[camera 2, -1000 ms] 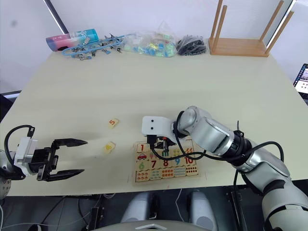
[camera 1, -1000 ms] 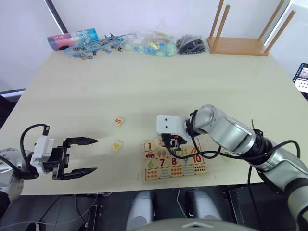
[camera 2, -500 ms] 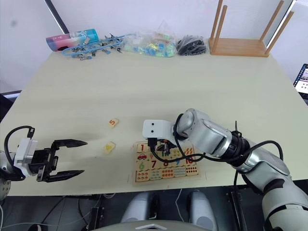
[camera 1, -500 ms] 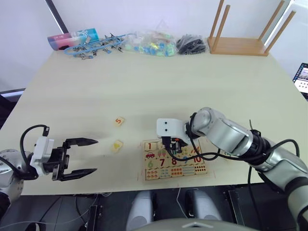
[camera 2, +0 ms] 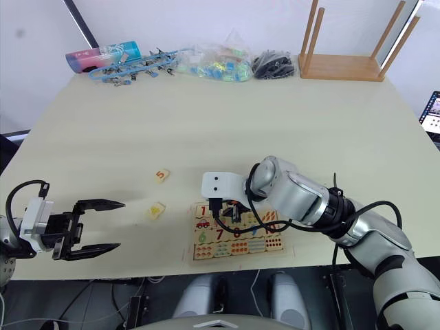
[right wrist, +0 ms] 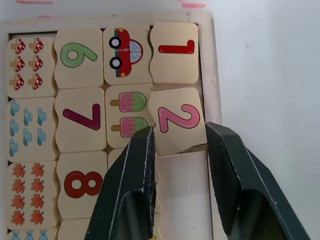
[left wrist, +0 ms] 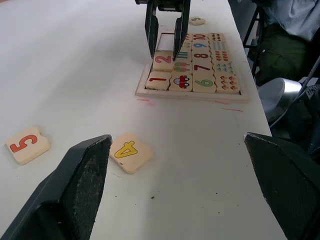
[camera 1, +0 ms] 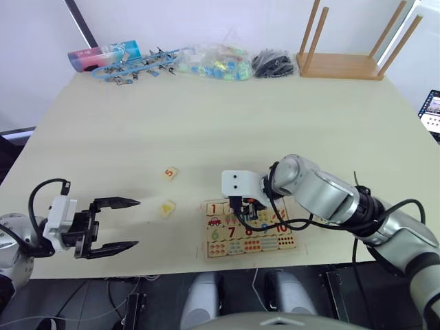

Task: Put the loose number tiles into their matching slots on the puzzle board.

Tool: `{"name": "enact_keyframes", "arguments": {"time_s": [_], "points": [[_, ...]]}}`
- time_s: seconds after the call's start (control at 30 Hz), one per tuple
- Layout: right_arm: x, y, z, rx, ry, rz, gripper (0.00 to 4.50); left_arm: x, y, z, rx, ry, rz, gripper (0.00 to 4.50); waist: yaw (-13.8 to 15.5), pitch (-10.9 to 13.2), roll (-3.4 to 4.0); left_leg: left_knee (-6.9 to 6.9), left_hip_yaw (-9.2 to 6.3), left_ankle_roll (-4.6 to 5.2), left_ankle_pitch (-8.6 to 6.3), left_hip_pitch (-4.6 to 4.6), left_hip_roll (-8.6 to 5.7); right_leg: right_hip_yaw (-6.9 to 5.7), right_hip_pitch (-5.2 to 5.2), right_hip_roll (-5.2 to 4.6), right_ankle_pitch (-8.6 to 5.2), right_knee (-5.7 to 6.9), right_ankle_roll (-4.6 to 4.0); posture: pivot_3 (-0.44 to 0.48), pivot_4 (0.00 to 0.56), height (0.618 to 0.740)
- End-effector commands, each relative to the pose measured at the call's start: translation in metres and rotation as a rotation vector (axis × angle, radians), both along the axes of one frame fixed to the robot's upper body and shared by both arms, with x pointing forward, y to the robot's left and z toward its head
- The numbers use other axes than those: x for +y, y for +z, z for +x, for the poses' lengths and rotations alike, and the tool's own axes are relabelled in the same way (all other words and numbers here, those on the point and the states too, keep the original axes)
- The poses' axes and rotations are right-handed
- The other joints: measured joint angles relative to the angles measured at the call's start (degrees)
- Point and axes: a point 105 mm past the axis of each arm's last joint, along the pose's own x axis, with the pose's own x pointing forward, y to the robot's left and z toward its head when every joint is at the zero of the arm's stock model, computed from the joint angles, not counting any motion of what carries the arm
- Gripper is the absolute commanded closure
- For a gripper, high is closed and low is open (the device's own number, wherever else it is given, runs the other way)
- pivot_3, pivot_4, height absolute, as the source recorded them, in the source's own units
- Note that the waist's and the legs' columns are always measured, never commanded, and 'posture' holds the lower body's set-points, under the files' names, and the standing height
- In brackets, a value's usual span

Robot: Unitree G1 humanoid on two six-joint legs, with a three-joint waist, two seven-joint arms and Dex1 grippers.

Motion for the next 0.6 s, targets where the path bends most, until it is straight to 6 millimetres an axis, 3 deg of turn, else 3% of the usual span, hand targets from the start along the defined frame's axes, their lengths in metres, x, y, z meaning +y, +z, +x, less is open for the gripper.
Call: {"name": "enact_keyframes", "arguments": {"time_s": [0.03, 0.33, 0.37, 0.43, 0.53, 0.57, 0.6], "points": [[0.0042, 0.0063, -0.0001, -0.034, 0.022, 0.007, 3.56, 0.0003, 0.0045, -0.003, -0.011, -0.027, 0.003, 0.0, 0.0, 0.0, 0.0, 0.0, -0.01, 0.0, 0.0, 0.0, 0.0, 0.0, 0.0, 0.0, 0.0, 0.0, 0.0, 0.0, 0.15, 0.737], [0.0038, 0.0052, 0.0001, -0.037, 0.024, 0.003, 3.56, 0.0001, 0.005, -0.0028, -0.012, -0.028, 0.002, 0.0, 0.0, 0.0, 0.0, 0.0, -0.02, 0.0, 0.0, 0.0, 0.0, 0.0, 0.0, 0.0, 0.0, 0.0, 0.0, 0.0, 0.15, 0.737], [0.004, 0.0051, 0.0, -0.036, 0.025, 0.003, 2.55, 0.0, 0.0051, -0.0028, -0.013, -0.029, 0.001, 0.0, 0.0, 0.0, 0.0, 0.0, -0.02, 0.0, 0.0, 0.0, 0.0, 0.0, 0.0, 0.0, 0.0, 0.0, 0.0, 0.0, 0.15, 0.737], [0.0042, 0.005, -0.0001, -0.036, 0.027, 0.003, 1.52, -0.0001, 0.0052, -0.0028, -0.013, -0.029, 0.001, 0.0, -0.01, 0.0, 0.01, 0.0, -0.02, 0.0, 0.0, 0.0, 0.0, 0.0, -0.01, 0.0, 0.0, 0.0, 0.0, 0.0, 0.15, 0.737], [0.0051, 0.0052, -0.0011, -0.038, 0.037, 0.004, 0.78, 0.0, 0.0054, -0.0033, -0.011, -0.029, 0.001, 0.0, -0.01, 0.0, 0.0, 0.0, -0.04, 0.0, 0.0, 0.0, 0.0, 0.0, -0.01, 0.0, 0.0, 0.0, 0.0, 0.0, 0.15, 0.737], [0.0053, 0.0056, -0.0014, -0.039, 0.04, 0.004, 0.22, 0.0, 0.0054, -0.0035, -0.011, -0.029, 0.001, 0.0, -0.01, 0.0, 0.01, 0.0, -0.04, 0.0, 0.0, 0.0, 0.0, 0.0, -0.01, 0.0, 0.0, 0.0, 0.0, 0.0, 0.15, 0.737], [0.0055, 0.0061, -0.0014, -0.041, 0.041, 0.006, 0.04, -0.0001, 0.0054, -0.0036, -0.01, -0.03, 0.001, 0.0, -0.02, 0.0, 0.01, 0.0, -0.04, 0.0, 0.0, 0.0, 0.0, 0.0, -0.01, 0.0, 0.0, 0.0, 0.0, 0.0, 0.15, 0.737]]}}
